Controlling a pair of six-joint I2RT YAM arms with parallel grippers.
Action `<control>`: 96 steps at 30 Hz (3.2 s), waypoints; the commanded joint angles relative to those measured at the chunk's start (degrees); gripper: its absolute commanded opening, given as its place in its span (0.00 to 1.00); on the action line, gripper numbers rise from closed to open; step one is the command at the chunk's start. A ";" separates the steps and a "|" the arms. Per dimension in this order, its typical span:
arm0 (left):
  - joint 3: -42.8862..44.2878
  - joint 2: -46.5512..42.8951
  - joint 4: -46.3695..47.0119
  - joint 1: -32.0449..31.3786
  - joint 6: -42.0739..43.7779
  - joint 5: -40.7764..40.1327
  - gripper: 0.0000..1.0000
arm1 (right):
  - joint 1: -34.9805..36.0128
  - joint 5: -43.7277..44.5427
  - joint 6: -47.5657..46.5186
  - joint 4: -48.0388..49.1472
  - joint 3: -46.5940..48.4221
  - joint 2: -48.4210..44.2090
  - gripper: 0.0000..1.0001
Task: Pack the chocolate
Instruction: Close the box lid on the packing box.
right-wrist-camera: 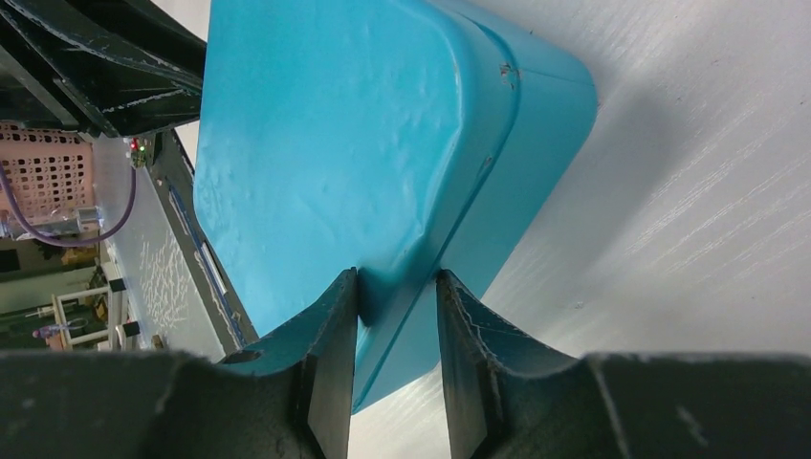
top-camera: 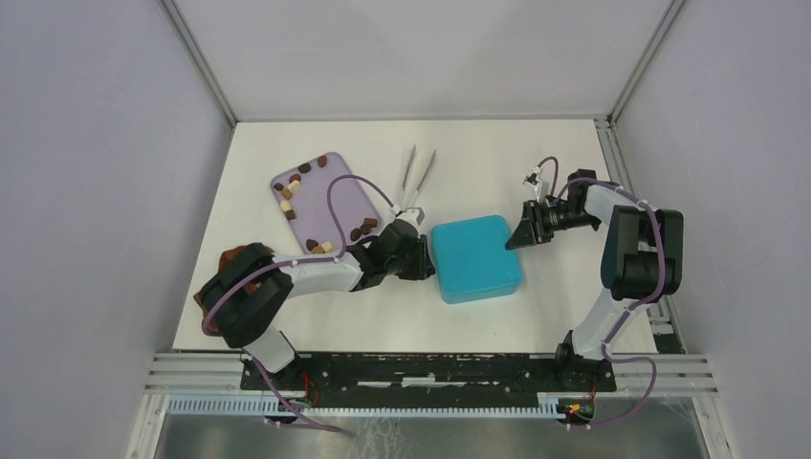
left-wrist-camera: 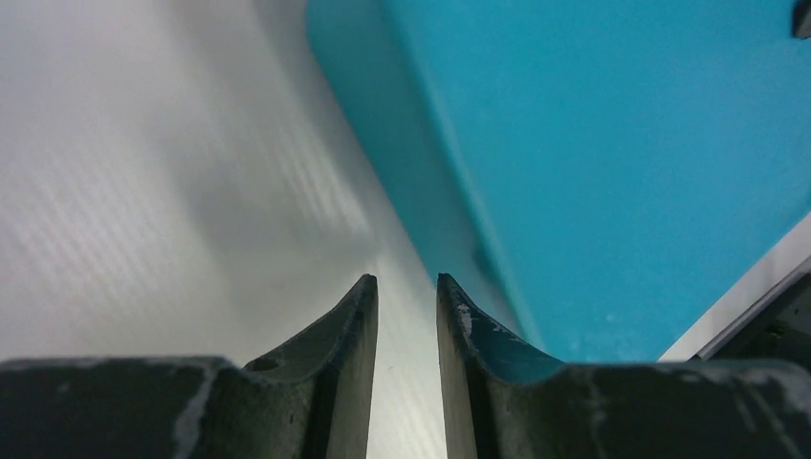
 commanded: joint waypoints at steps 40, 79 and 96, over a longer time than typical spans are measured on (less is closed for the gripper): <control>21.04 11.53 -14.74 -1.39 -11.49 -4.67 0.83 | 0.81 6.80 -7.59 1.16 7.25 5.37 0.41; 26.80 0.45 -17.94 -3.37 -1.98 -10.85 0.82 | 0.13 15.92 -5.88 13.91 7.56 -12.22 0.58; 9.31 -7.23 -22.09 -3.28 -6.26 -14.87 0.36 | 4.80 26.84 -1.83 20.78 -5.61 -10.46 0.24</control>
